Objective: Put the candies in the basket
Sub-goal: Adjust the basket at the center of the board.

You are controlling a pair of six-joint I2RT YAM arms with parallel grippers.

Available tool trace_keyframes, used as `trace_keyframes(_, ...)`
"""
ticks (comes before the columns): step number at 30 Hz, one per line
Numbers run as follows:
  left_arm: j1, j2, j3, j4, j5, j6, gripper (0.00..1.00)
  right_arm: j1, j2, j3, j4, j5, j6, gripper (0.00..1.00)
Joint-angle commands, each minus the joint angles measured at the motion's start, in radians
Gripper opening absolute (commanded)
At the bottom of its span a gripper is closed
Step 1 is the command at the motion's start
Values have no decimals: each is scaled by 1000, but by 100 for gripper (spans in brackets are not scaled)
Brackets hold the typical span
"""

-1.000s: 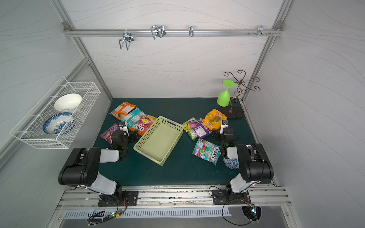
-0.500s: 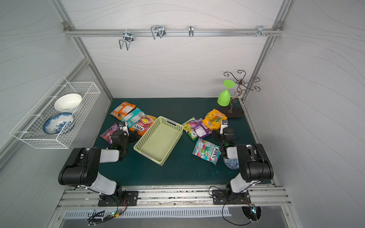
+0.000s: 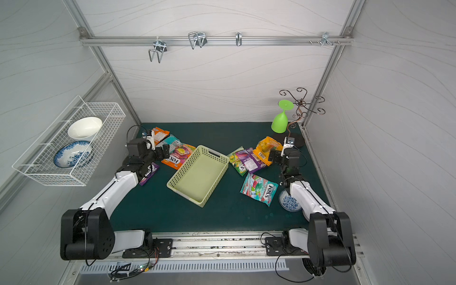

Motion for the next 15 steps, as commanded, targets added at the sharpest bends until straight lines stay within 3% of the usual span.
trace_keyframes(1,-4,-44,88,-380,64,-27,99,4,-96,28,-249,-38,162,99)
trace_keyframes(5,-4,-73,125,-533,121,-50,99,0,-180,57,-392,-157,296,99)
trace_keyframes(10,-3,-106,74,-507,204,-15,98,15,-230,49,-407,-312,355,99)
trace_keyframes(15,-3,-91,58,-486,215,-14,98,130,-212,73,-481,-324,358,99)
